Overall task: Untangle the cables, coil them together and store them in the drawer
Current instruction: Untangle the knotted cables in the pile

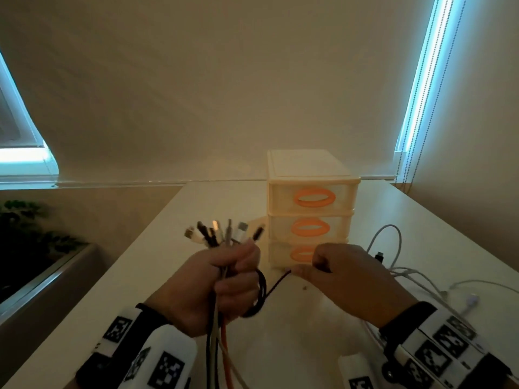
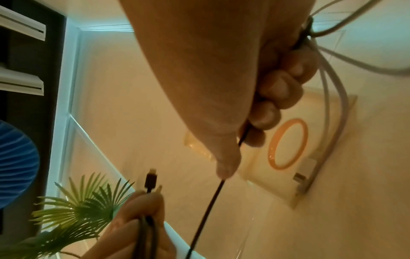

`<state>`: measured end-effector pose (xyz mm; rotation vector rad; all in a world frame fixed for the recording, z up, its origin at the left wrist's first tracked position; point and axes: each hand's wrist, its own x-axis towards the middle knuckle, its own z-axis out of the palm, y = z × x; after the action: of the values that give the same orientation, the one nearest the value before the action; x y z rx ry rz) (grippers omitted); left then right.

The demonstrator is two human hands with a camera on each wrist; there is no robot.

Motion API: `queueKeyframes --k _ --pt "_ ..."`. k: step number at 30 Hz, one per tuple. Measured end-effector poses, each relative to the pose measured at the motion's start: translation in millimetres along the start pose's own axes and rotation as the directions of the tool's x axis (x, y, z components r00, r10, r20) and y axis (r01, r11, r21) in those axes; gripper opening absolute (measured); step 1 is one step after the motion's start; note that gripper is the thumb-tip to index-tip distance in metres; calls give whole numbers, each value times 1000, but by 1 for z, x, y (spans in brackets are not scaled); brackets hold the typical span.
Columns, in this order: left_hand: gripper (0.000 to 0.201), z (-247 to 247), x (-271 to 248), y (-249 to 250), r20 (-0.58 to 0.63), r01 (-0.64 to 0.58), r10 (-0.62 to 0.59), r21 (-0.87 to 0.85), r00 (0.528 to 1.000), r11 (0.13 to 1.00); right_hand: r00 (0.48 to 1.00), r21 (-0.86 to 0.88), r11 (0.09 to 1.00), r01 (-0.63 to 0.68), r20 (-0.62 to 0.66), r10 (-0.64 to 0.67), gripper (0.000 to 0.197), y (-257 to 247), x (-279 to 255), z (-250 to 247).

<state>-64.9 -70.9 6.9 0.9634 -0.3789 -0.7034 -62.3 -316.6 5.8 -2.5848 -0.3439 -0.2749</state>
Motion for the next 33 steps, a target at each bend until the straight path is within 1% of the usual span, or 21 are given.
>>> queueKeyframes --k 2,3,4,5,6,8,9,10,12,13,15,16,17,19,21,24,27,29,33 --pt "35 9 1 -8 -94 93 -75 204 993 975 996 183 980 73 -62 -62 29 -6 -1 7" --pt "37 14 1 -11 -140 126 -93 247 986 961 990 278 953 119 -105 -93 21 -9 -1 10" --pt "39 17 2 -13 -178 124 -84 230 981 965 983 349 923 161 -137 -119 16 -11 -1 14" --pt "40 21 4 -14 -205 79 -41 180 978 980 979 391 901 191 -139 -147 13 -13 -2 16" --pt "41 22 6 -13 -236 -3 33 125 971 992 978 408 889 209 -104 -182 12 -15 -3 18" --pt "40 22 9 -11 -304 -172 171 23 937 985 964 406 882 237 13 -265 9 -18 -5 23" --pt "40 22 11 -11 -339 -232 213 -16 916 973 951 395 881 261 51 -305 12 -19 -5 25" --pt "41 23 12 -12 -371 -278 238 -59 898 959 940 377 880 289 61 -335 18 -18 -5 26" --pt "42 22 15 -15 -439 -361 269 -141 857 922 933 294 895 335 31 -359 28 -15 -4 25" --pt "43 22 16 -16 -465 -402 282 -181 839 898 932 229 908 352 5 -363 27 -14 -4 23" --pt "45 21 17 -15 -508 -467 297 -246 808 849 941 141 930 338 -42 -335 9 -11 -5 17" --pt "46 21 16 -14 -517 -484 303 -262 801 835 949 143 938 316 -26 -315 5 -10 -5 15" --pt "46 21 15 -13 -518 -491 305 -269 799 829 953 163 941 296 21 -303 9 -9 -5 14" --pt "44 23 14 -11 -517 -483 307 -249 799 839 943 239 934 264 140 -303 11 -7 -3 16" --pt "41 22 14 -11 -505 -477 319 -221 802 851 935 290 925 245 183 -305 10 -2 -2 16" --pt "39 21 15 -12 -492 -488 332 -228 805 843 939 201 947 249 187 -287 10 10 2 12" --pt "39 19 14 -11 -490 -507 354 -221 797 833 945 120 963 241 198 -261 12 20 5 7" --pt "40 17 12 -7 -499 -526 370 -215 784 823 963 101 975 195 170 -211 9 29 7 3" --pt "40 12 9 -1 -516 -562 399 -206 758 801 990 -18 994 105 96 -102 16 47 11 0"
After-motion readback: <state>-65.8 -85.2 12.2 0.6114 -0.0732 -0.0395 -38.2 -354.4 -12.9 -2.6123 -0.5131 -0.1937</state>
